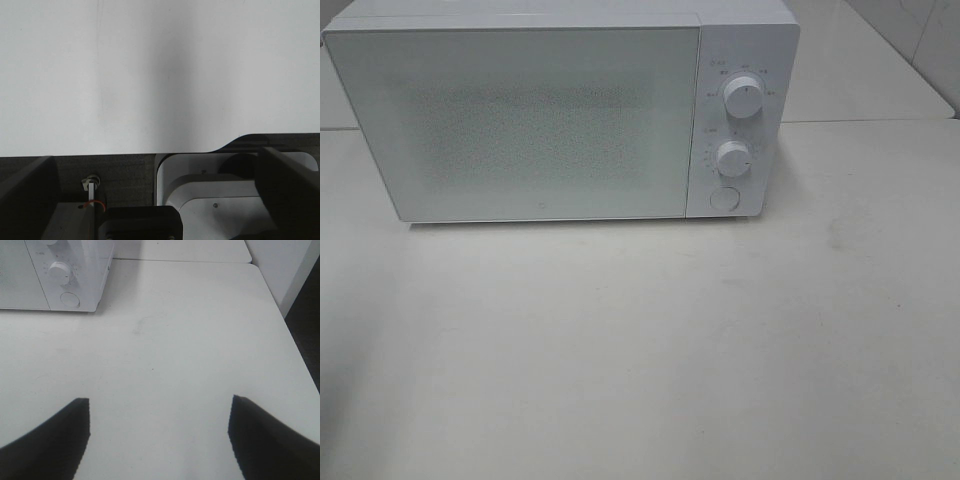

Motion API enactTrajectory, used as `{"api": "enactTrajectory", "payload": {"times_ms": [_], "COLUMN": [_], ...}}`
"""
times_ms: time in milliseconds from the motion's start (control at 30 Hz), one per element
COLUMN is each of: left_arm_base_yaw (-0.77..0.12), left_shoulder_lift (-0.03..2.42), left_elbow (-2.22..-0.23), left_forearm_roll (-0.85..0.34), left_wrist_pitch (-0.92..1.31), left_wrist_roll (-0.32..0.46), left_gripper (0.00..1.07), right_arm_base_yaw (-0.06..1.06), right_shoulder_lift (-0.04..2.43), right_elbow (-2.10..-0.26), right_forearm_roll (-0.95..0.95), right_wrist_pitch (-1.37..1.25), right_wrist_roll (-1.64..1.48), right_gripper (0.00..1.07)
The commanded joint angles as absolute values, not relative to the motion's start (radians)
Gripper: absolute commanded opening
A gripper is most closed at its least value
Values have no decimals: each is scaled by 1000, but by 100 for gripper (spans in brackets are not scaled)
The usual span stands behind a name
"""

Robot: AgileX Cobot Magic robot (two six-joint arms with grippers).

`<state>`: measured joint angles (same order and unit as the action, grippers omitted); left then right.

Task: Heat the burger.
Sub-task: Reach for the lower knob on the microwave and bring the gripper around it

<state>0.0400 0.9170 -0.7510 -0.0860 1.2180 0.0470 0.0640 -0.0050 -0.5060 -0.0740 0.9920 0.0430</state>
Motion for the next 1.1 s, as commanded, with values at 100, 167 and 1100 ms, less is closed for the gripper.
{"api": "enactTrajectory", "payload": {"times_ms": [100, 167, 1100], "left_arm_base_yaw": [43, 43, 43], "left_shoulder_lift": [746, 718, 1], "left_elbow": [-680, -666, -518], "left_forearm_roll": [-88, -88, -77], "left_wrist_pitch": [1216, 1210, 1072], "left_wrist_roll": [42, 42, 46], "left_gripper": [98, 98, 98], "right_arm_base_yaw": [59, 59, 59], "right_shoulder_lift": [-35, -35, -35], "right_elbow": [-502, -502, -502], "right_forearm_roll": [-77, -77, -77], "right_wrist_pitch": [995, 995, 995], "right_wrist_roll": [46, 46, 46], "right_gripper": [75, 75, 75]}}
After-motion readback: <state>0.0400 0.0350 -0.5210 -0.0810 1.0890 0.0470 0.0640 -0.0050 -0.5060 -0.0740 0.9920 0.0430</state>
